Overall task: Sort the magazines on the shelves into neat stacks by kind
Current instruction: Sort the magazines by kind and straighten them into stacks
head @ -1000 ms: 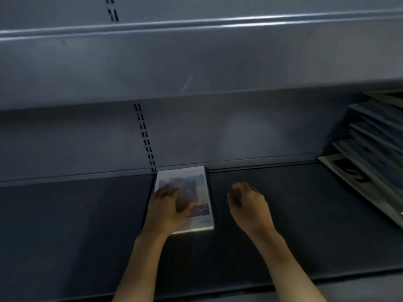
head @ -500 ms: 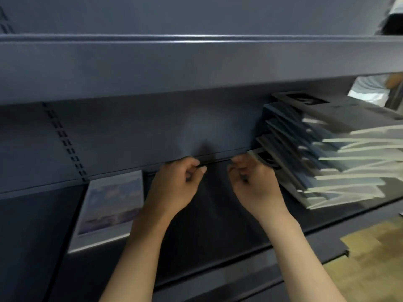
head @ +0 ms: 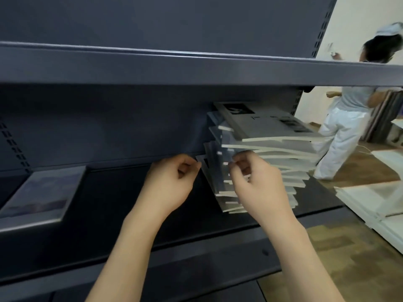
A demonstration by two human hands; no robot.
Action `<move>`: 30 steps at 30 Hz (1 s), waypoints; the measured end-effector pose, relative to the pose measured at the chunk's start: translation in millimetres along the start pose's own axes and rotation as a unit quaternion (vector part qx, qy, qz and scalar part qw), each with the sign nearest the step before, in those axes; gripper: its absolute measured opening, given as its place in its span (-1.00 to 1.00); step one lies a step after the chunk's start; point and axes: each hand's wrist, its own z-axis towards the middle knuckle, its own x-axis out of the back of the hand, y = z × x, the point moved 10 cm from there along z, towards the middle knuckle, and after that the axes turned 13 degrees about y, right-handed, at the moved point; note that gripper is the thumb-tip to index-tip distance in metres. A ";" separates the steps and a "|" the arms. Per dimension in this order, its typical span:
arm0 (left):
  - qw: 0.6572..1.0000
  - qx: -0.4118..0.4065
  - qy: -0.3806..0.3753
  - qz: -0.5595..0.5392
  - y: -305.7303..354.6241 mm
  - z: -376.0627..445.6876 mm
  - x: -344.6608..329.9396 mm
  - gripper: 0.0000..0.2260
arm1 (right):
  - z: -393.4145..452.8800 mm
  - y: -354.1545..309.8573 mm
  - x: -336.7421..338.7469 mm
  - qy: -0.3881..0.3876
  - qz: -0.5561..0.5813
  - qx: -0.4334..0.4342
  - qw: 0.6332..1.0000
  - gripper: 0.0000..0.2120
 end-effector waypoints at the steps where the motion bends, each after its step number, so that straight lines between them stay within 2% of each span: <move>1: 1.000 0.005 0.000 0.006 4.0 0.6 -0.8 -0.87 | 4.7 3.3 6.5 0.003 0.004 0.002 1.000 -0.90; 6: 1.000 0.015 0.000 0.021 29.1 21.6 -6.6 -0.84 | 30.0 5.6 25.0 0.011 0.021 0.017 1.000 -0.85; 14: 0.998 -0.049 0.005 0.029 65.9 66.5 -42.7 -0.84 | 77.4 10.7 31.7 0.052 -0.018 0.061 0.997 -0.86; 17: 0.996 -0.073 0.010 0.042 69.2 81.1 -53.5 -0.81 | 92.0 17.2 37.2 0.095 -0.036 0.088 0.991 -0.87; 20: 0.995 -0.069 0.002 0.068 64.3 94.6 -67.8 -0.78 | 107.6 24.6 37.5 0.110 -0.041 0.097 0.988 -0.79; 26: 0.990 -0.050 0.020 0.131 66.5 109.7 -87.7 -0.52 | 143.6 54.1 19.5 -0.002 -0.125 0.062 0.990 -0.74; 30: 0.975 0.008 0.025 0.219 66.7 115.8 -100.6 -0.22 | 151.6 78.8 27.9 -0.008 -0.167 0.067 0.984 -0.71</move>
